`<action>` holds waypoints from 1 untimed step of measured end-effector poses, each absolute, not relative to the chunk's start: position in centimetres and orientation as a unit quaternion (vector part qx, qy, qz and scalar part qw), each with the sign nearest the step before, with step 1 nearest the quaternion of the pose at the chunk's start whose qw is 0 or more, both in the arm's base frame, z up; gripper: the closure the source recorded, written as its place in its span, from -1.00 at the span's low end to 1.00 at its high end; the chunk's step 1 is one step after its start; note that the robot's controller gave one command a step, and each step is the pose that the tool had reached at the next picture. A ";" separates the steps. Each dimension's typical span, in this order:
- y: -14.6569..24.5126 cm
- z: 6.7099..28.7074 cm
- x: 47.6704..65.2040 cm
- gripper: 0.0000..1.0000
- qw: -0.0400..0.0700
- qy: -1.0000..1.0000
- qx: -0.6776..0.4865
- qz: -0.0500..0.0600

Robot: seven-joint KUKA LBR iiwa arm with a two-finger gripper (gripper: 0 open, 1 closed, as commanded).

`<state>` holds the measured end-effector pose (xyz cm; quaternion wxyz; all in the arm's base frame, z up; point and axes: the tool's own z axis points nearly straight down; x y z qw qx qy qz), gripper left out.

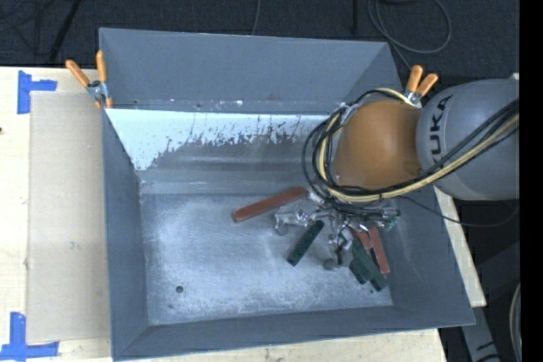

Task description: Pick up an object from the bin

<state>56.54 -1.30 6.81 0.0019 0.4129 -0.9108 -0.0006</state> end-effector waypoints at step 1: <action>-1.1 7.0 56.6 1.00 0.000 -0.911 0.413 -0.001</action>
Offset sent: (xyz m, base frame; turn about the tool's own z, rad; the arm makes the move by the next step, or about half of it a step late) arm 0.0000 0.0000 0.0000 0.0000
